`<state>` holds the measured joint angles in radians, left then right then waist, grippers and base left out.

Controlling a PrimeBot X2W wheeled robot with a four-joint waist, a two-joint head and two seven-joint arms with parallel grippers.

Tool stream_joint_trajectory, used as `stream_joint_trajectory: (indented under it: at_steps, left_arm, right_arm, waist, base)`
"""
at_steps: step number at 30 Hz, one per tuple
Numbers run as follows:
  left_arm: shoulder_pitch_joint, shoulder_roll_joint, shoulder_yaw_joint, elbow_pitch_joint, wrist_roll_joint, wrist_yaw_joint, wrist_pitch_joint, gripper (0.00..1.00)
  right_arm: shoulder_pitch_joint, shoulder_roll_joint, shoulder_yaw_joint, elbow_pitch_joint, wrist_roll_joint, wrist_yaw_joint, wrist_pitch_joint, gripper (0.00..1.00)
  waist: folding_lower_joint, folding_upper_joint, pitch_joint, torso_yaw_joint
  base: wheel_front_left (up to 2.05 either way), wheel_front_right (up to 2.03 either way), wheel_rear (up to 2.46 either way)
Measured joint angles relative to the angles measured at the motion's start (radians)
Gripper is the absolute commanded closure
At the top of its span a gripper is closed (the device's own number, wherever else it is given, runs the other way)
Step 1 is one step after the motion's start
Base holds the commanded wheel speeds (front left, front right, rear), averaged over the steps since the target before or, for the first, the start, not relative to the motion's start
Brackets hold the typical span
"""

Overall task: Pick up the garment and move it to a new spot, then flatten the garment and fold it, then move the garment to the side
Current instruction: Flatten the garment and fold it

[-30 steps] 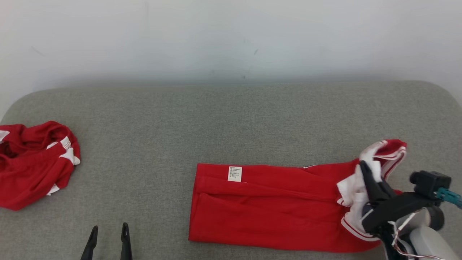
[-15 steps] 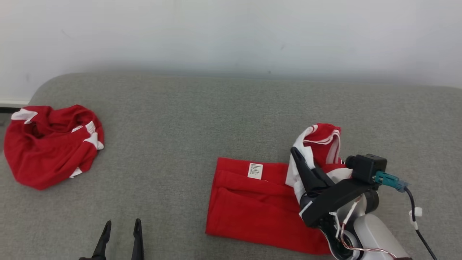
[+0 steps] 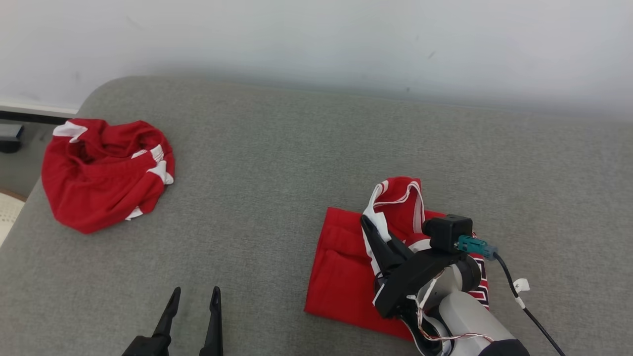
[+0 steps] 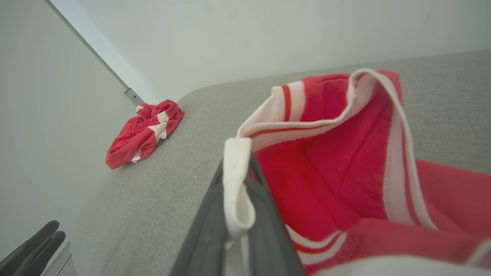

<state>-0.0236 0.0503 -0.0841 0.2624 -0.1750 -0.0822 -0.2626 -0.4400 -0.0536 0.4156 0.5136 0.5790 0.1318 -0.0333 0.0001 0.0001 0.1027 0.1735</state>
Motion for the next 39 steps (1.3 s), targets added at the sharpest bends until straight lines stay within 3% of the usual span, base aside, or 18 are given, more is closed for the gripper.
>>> stream_joint_trajectory:
  at_steps: [12, 14, 15, 16, 26, 32, 35, 39]
  left_arm:
    - [-0.017, 0.0, -0.028, 0.016, -0.013, 0.003, 0.0, 0.0]
    - [-0.017, 0.0, -0.029, 0.02, -0.013, 0.003, 0.0, 0.0]
    - [-0.017, 0.0, -0.028, 0.021, -0.013, 0.003, 0.0, 0.0]
    - [-0.017, 0.0, -0.026, 0.021, -0.013, 0.003, 0.0, 0.0]
    - [0.006, 0.0, 0.007, 0.02, -0.01, -0.003, 0.0, 0.0]
    - [0.024, -0.001, 0.021, 0.01, -0.003, -0.006, 0.0, 0.0]
    - [0.034, 0.0, 0.032, 0.004, 0.005, -0.006, 0.0, 0.0]
    - [0.047, 0.0, 0.047, 0.0, 0.014, -0.007, 0.0, 0.0]
  right_arm:
    - [-0.087, 0.002, 0.163, 0.215, 0.102, 0.0, -0.139, 1.0]
    - [-0.098, 0.002, 0.186, 0.243, 0.135, 0.0, -0.153, 0.51]
    - [-0.101, 0.001, 0.202, 0.25, 0.149, 0.0, -0.162, 0.51]
    - [-0.105, 0.001, 0.217, 0.253, 0.165, 0.0, -0.168, 0.0]
    - [-0.144, 0.003, 0.258, 0.188, 0.221, 0.0, -0.225, 0.0]
    - [-0.104, -0.049, 0.113, 0.045, 0.118, 0.0, -0.229, 0.0]
    - [-0.001, -0.11, 0.016, -0.031, 0.04, 0.0, -0.23, 0.0]
    - [0.11, -0.143, -0.054, -0.075, 0.006, 0.0, -0.23, 0.0]
  waist:
    - [0.0, 0.0, 0.007, 0.053]
    - [0.0, 0.0, 0.005, 0.056]
    - [0.0, 0.0001, 0.003, 0.057]
    - [0.0, 0.0, 0.001, 0.057]
    - [0.0, 0.0, -0.019, 0.023]
    - [0.0, 0.0, -0.033, -0.002]
    - [0.0, 0.0, -0.044, -0.015]
    - [-0.0001, 0.0, -0.056, -0.023]
  base:
    - [0.0, 0.0, 0.0]
    - [0.0, 0.0, 0.0]
    - [0.0, 0.0, 0.0]
    - [0.0, 0.0, 0.0]
    - [0.0, 0.0, 0.0]
    - [0.0, 0.0, 0.0]
    - [0.0, 0.0, 0.0]
    - [0.0, 0.0, 0.0]
